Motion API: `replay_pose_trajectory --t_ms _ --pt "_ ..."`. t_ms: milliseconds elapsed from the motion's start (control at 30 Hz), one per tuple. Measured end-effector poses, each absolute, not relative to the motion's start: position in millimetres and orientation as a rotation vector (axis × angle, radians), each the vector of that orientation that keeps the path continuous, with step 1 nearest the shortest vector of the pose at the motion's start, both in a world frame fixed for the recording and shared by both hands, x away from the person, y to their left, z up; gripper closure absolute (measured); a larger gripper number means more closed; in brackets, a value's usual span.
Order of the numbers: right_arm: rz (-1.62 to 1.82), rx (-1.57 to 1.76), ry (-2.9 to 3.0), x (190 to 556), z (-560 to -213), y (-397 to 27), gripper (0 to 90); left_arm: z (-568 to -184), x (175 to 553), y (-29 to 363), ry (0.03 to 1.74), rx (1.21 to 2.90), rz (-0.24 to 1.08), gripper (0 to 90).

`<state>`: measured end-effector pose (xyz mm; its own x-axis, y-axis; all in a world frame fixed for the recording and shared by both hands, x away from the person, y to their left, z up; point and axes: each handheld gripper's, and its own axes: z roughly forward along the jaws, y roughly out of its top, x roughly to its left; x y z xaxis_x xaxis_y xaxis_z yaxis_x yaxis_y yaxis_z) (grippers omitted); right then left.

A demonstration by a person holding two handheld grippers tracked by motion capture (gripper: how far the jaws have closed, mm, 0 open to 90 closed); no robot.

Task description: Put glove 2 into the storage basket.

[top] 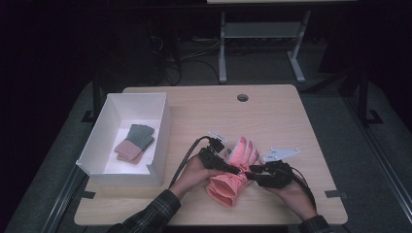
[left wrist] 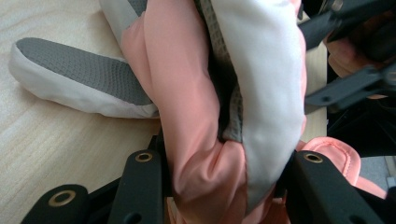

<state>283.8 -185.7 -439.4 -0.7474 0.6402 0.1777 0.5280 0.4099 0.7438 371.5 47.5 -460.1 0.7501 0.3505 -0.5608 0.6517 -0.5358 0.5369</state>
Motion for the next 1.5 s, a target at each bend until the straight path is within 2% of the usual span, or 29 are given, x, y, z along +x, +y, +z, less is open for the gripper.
replay_pose_trajectory --t_ms 100,233,300,467,833,1133,1500 --pt "1.293 1.056 2.482 279 -433 -194 48.2 -456 371 48 0.749 2.170 -0.512 60.4" --pt "1.298 1.093 2.458 276 -433 -205 36.6 -450 370 49 0.741 2.163 -0.505 61.0" --pt "1.288 1.119 2.443 276 -436 -210 26.9 -447 370 51 0.739 2.149 -0.512 61.0" --pt "1.265 1.194 2.442 278 -444 -215 14.0 -441 371 57 0.741 2.133 -0.494 61.6" --pt "1.165 1.216 2.409 272 -455 -220 9.3 -413 374 76 0.784 2.074 -0.454 62.6" --pt "1.155 1.237 2.396 274 -457 -224 9.4 -367 376 98 0.799 2.069 -0.363 62.3" --pt "1.140 1.259 2.381 275 -461 -224 9.3 -325 383 128 0.818 2.032 -0.312 62.1"
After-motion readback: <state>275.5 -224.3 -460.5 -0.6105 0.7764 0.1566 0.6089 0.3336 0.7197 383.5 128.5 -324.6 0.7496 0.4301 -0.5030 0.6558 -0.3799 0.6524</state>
